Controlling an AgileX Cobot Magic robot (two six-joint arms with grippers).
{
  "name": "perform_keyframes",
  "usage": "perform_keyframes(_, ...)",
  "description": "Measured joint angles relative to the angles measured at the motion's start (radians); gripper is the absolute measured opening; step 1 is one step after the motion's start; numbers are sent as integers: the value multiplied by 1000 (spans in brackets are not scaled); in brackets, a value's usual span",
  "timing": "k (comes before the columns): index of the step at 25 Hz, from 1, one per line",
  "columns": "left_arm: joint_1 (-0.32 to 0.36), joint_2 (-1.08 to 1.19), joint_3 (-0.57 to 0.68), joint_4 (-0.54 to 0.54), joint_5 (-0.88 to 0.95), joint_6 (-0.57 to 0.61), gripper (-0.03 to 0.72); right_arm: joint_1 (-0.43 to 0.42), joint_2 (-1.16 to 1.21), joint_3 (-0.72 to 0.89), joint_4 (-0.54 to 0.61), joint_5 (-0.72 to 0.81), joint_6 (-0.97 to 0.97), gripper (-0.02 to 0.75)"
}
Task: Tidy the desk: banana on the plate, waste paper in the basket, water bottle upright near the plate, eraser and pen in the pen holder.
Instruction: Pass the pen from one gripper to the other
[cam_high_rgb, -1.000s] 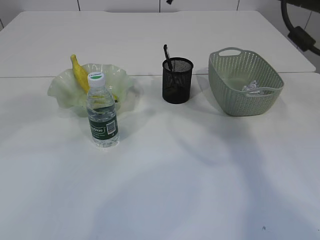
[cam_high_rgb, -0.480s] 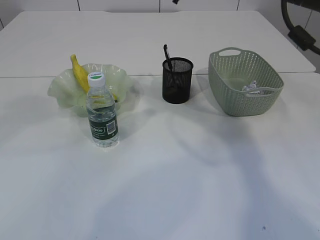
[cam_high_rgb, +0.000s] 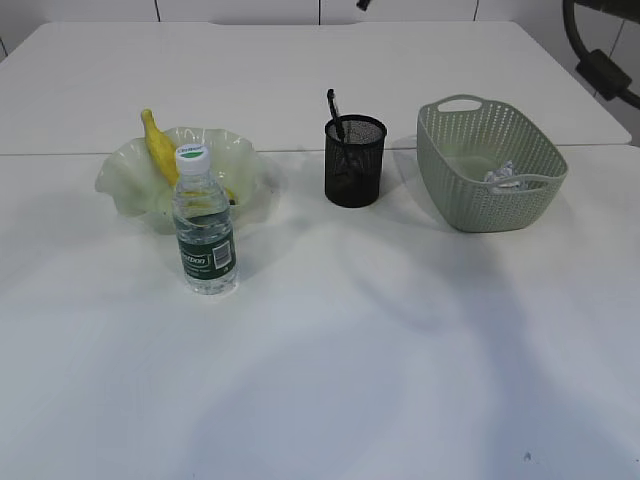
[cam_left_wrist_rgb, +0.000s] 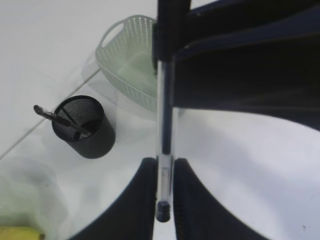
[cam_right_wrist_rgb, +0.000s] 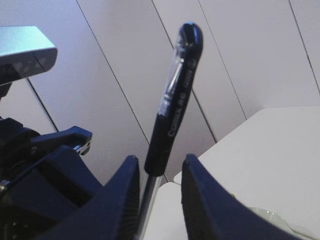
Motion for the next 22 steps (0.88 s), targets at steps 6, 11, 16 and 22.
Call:
perform_keyframes(6,-9,0,0,0,-6,0,39,0,0,0,6,-4,0,218)
perform_keyframes(11,-11,0,0,-12,-7,-1,39,0,0,0,21,-6,0,218)
perform_keyframes(16,-11,0,0,-25,-9,-2,39,0,0,0,25,-8,0,218)
perform_keyframes(22,-11,0,0,-37,-12,-2,39,0,0,0,31,-8,0,218)
